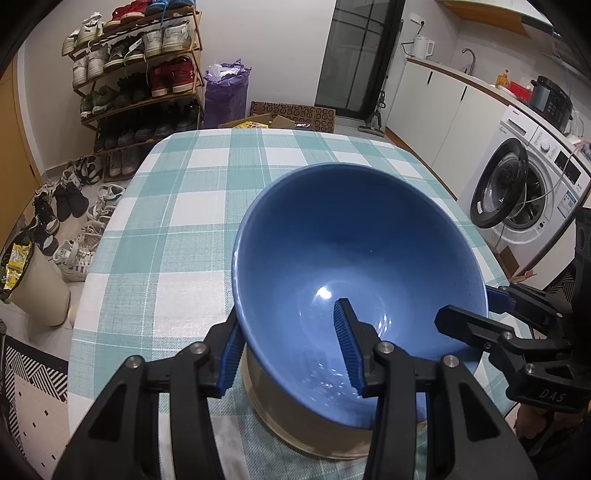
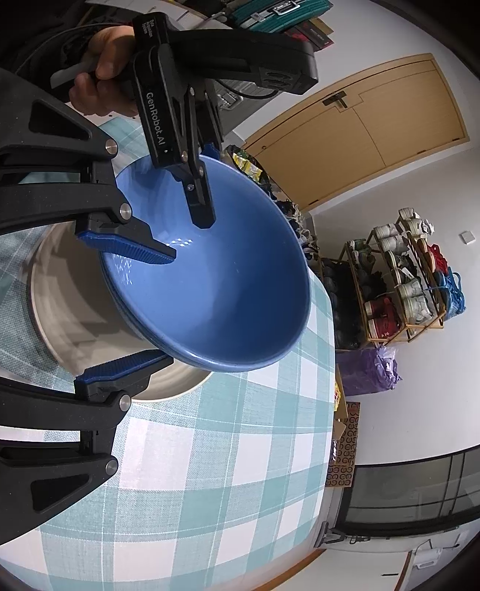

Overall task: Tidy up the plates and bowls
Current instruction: 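Lower the stacked blue bowls onto the cream plates with both grippers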

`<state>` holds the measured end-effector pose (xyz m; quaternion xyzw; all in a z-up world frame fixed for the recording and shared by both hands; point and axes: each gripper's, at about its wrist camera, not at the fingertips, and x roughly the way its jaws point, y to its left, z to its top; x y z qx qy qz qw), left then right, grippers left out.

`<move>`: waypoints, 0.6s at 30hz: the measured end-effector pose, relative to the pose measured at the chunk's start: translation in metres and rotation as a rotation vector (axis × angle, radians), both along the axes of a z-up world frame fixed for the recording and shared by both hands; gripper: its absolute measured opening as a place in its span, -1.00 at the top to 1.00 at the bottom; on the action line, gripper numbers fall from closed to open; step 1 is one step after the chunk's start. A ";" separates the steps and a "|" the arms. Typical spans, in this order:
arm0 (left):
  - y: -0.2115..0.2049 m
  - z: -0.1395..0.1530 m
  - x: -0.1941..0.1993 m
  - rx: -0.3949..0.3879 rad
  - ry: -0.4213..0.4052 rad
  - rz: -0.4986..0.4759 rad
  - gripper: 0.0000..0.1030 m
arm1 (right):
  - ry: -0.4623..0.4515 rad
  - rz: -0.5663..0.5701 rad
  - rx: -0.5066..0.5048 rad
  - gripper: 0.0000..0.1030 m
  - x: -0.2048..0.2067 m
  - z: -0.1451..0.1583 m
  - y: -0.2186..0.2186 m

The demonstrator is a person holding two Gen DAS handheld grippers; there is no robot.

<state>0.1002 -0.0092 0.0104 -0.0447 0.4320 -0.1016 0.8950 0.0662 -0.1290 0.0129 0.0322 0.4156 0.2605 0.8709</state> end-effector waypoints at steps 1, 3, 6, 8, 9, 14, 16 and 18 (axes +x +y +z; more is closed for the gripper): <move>0.000 -0.001 0.001 0.001 0.001 -0.001 0.13 | -0.002 -0.003 0.002 0.05 0.001 0.000 -0.001; 0.000 -0.002 0.003 0.003 0.002 -0.003 0.13 | -0.007 -0.012 0.010 0.05 0.002 0.001 -0.002; 0.000 -0.003 0.007 0.002 0.007 -0.002 0.13 | -0.013 -0.019 0.013 0.04 0.005 0.002 -0.003; 0.000 -0.004 0.010 -0.003 0.010 0.001 0.13 | -0.012 -0.024 0.021 0.03 0.007 0.003 -0.004; 0.000 -0.004 0.011 -0.004 0.010 0.001 0.13 | -0.015 -0.025 0.021 0.03 0.008 0.003 -0.004; -0.004 -0.006 0.015 0.000 0.006 -0.004 0.13 | -0.027 -0.032 0.012 0.02 0.009 0.003 -0.005; -0.003 -0.007 0.016 -0.006 0.008 -0.009 0.13 | -0.026 -0.029 0.014 0.02 0.010 0.003 -0.006; -0.003 -0.008 0.016 -0.010 0.007 -0.011 0.12 | -0.026 -0.029 0.013 0.02 0.010 0.003 -0.006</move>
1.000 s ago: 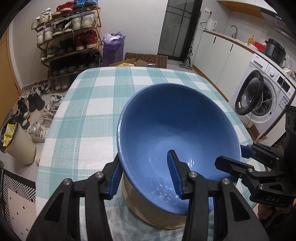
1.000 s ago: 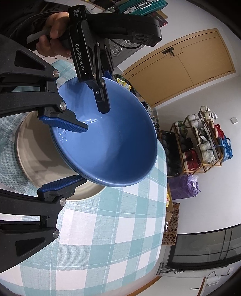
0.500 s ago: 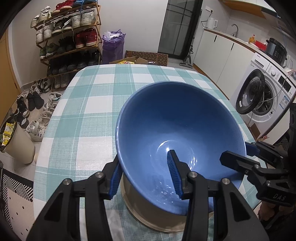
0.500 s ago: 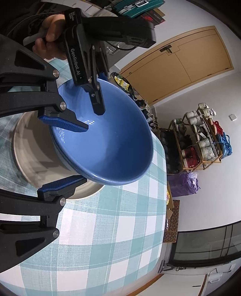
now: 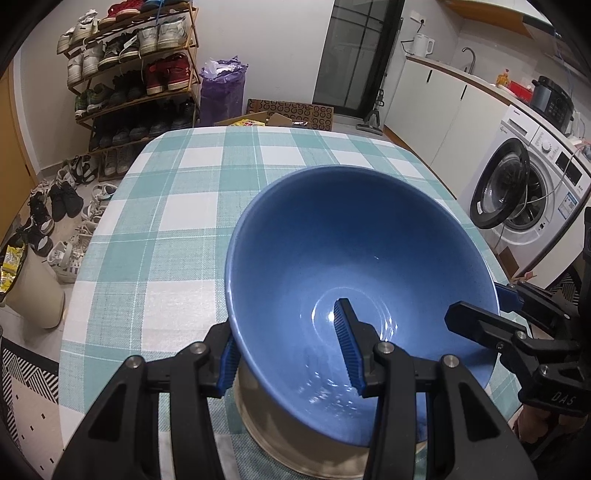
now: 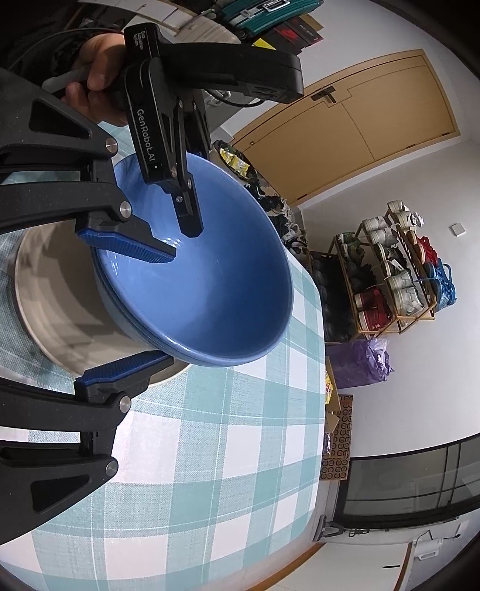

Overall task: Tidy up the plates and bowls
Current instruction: 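Lower the stacked blue bowls onto the cream plates with both grippers, then open both grippers to release the bowls on the plates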

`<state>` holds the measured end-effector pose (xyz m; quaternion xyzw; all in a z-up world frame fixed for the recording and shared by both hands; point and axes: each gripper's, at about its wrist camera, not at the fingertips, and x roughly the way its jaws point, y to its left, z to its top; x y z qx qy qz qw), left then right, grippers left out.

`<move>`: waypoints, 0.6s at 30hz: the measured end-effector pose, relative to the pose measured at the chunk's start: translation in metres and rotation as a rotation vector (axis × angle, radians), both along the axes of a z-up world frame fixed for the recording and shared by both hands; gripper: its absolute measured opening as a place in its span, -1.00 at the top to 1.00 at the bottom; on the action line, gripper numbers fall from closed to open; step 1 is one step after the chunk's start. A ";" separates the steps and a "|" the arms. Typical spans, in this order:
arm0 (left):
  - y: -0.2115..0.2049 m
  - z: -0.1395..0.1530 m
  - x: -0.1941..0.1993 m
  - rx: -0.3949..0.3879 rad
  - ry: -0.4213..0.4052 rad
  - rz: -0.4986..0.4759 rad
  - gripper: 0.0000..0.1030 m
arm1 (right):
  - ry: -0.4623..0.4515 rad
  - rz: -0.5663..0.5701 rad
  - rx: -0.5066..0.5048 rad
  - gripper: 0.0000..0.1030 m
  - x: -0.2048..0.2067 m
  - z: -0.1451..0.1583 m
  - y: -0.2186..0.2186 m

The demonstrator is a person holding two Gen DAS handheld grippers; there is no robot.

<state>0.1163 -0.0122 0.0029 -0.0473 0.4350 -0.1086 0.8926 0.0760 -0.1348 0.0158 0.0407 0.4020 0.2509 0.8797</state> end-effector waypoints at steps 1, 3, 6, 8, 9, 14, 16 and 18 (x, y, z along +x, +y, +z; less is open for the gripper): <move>0.001 0.000 0.000 -0.003 0.000 0.000 0.12 | 0.000 0.000 0.000 0.02 0.000 0.000 0.000; 0.002 0.000 0.000 -0.008 0.001 -0.001 0.10 | -0.006 0.003 -0.006 0.01 0.000 0.001 0.000; 0.005 0.000 -0.001 -0.019 0.004 0.000 0.06 | -0.014 0.013 -0.010 -0.10 0.000 0.001 0.000; 0.007 0.003 -0.005 -0.011 -0.016 0.004 -0.08 | -0.027 0.009 -0.019 -0.34 -0.002 0.002 -0.001; 0.007 0.006 -0.008 -0.011 -0.032 0.000 -0.11 | -0.033 0.007 -0.021 -0.42 -0.003 0.003 -0.001; 0.011 0.024 -0.029 0.008 -0.126 -0.019 -0.51 | -0.062 0.016 -0.011 -0.65 -0.007 0.008 -0.007; 0.015 0.032 -0.039 0.021 -0.172 -0.014 -0.57 | -0.075 0.018 -0.003 -0.75 -0.009 0.011 -0.008; 0.020 0.037 -0.046 0.020 -0.203 -0.009 -0.73 | -0.093 0.023 0.002 -0.90 -0.013 0.014 -0.008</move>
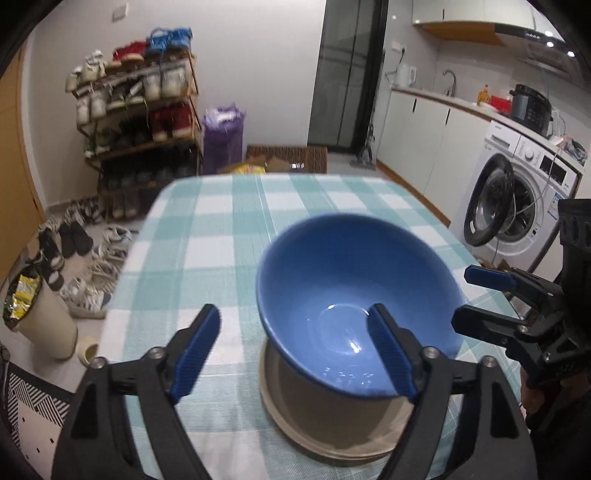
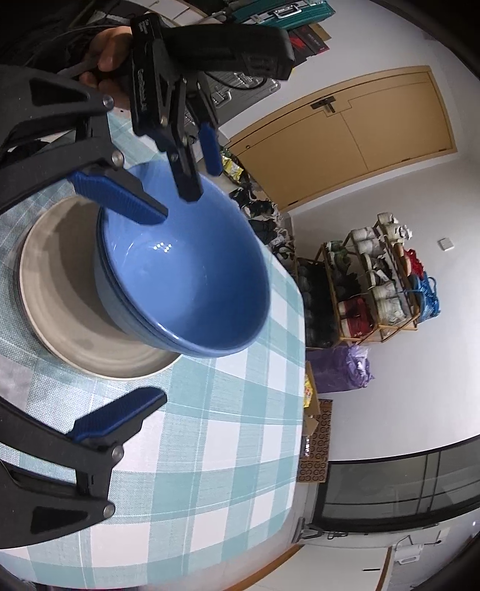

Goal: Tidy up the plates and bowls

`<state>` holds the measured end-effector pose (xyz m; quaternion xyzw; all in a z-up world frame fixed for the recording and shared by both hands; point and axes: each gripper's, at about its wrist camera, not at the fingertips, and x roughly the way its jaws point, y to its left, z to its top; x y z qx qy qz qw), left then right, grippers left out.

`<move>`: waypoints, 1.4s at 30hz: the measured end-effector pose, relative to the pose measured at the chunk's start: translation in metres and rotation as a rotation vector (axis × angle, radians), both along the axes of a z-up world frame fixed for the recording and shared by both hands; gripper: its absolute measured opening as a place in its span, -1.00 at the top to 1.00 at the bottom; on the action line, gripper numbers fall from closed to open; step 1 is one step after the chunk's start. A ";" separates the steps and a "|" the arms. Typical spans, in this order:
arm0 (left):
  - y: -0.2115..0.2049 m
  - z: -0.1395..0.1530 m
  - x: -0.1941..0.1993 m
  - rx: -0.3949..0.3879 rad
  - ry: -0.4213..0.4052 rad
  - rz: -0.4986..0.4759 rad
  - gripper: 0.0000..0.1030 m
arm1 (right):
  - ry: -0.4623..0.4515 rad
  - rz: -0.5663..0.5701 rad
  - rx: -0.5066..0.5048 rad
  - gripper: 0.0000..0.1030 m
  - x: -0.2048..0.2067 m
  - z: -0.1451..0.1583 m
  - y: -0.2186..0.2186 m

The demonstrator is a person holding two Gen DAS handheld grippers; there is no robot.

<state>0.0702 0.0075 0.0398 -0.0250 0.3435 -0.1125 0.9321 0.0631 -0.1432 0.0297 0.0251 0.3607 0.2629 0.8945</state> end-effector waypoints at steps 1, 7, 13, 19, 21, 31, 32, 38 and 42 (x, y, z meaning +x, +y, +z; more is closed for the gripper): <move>0.002 0.002 -0.005 -0.004 -0.021 0.001 -0.82 | -0.013 0.002 0.004 -0.98 -0.003 0.002 0.000; 0.011 0.008 -0.032 0.023 -0.140 0.021 -1.00 | -0.058 0.030 -0.016 -0.98 -0.017 0.004 0.002; 0.017 -0.001 -0.046 0.044 -0.166 0.054 -1.00 | -0.099 0.038 -0.007 -0.98 -0.032 0.003 -0.001; 0.024 -0.011 -0.057 0.032 -0.198 0.089 -1.00 | -0.148 0.038 0.003 -0.99 -0.053 0.002 -0.008; 0.025 -0.013 -0.061 0.028 -0.209 0.103 -1.00 | -0.164 0.033 0.011 -0.99 -0.061 0.001 -0.012; 0.017 -0.029 -0.086 0.087 -0.249 0.138 -1.00 | -0.200 0.032 0.050 -0.99 -0.093 -0.012 -0.028; 0.016 -0.031 -0.089 0.099 -0.254 0.138 -1.00 | -0.206 0.030 0.054 -0.99 -0.096 -0.012 -0.029; 0.008 -0.035 -0.102 0.090 -0.292 0.113 -1.00 | -0.239 0.012 0.061 -0.99 -0.118 -0.024 -0.035; 0.002 -0.037 -0.109 0.086 -0.319 0.090 -1.00 | -0.269 0.024 0.051 -0.99 -0.131 -0.031 -0.037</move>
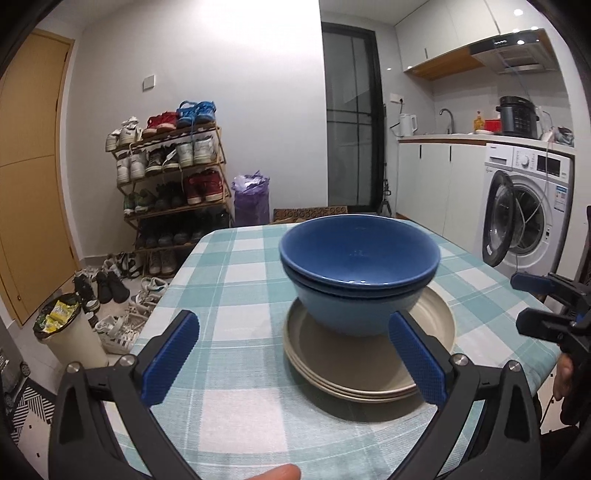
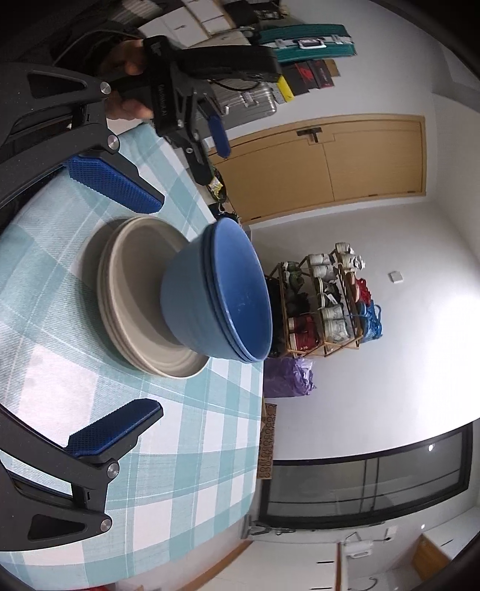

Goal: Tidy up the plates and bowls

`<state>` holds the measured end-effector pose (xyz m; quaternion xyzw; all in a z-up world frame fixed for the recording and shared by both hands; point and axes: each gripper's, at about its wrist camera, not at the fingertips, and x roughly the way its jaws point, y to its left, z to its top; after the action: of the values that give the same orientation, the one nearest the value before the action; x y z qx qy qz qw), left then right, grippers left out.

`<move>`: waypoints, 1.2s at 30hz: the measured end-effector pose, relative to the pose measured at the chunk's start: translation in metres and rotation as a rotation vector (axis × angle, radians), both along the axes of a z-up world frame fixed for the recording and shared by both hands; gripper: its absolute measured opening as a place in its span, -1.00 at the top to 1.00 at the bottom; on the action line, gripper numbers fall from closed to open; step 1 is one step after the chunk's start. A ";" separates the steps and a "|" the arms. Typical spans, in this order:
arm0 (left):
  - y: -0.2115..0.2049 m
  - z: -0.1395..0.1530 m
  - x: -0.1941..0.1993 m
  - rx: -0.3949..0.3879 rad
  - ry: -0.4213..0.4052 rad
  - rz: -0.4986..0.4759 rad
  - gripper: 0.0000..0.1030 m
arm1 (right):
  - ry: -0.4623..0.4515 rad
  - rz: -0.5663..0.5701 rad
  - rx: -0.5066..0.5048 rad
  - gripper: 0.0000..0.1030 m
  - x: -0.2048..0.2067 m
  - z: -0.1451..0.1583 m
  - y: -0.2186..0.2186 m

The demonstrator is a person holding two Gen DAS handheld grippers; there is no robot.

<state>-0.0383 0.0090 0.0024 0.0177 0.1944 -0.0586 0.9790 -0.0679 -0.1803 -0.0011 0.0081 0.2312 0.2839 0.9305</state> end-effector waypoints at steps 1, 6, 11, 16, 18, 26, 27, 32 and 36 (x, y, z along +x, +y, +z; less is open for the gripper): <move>-0.002 -0.001 -0.001 -0.003 -0.001 -0.010 -1.00 | 0.001 0.003 0.003 -0.99 -0.002 -0.002 -0.001; -0.004 -0.005 -0.007 -0.008 -0.016 -0.029 -1.00 | -0.008 0.014 0.037 -0.99 -0.013 -0.009 -0.006; 0.002 -0.010 -0.008 -0.029 -0.011 -0.018 -1.00 | -0.028 0.007 0.026 -0.99 -0.020 -0.012 -0.008; 0.005 -0.016 -0.008 -0.041 -0.006 -0.007 -1.00 | -0.029 -0.013 0.043 -0.99 -0.023 -0.015 -0.015; 0.007 -0.019 -0.007 -0.056 0.005 -0.007 -1.00 | -0.030 -0.016 0.052 -0.99 -0.024 -0.016 -0.018; 0.008 -0.024 -0.005 -0.064 0.015 -0.001 -1.00 | -0.037 -0.024 0.055 -0.99 -0.026 -0.019 -0.020; 0.008 -0.025 -0.004 -0.065 0.016 -0.001 -1.00 | -0.038 -0.023 0.053 -0.99 -0.025 -0.019 -0.020; 0.008 -0.026 -0.004 -0.065 0.018 -0.005 -1.00 | -0.039 -0.018 0.045 -0.99 -0.027 -0.020 -0.018; 0.008 -0.027 -0.003 -0.065 0.020 -0.002 -1.00 | -0.043 -0.017 0.044 -0.99 -0.027 -0.020 -0.018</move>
<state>-0.0413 0.0172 -0.0246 -0.0144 0.2021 -0.0657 0.9771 -0.0948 -0.1981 -0.0211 0.0247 0.2046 0.2809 0.9373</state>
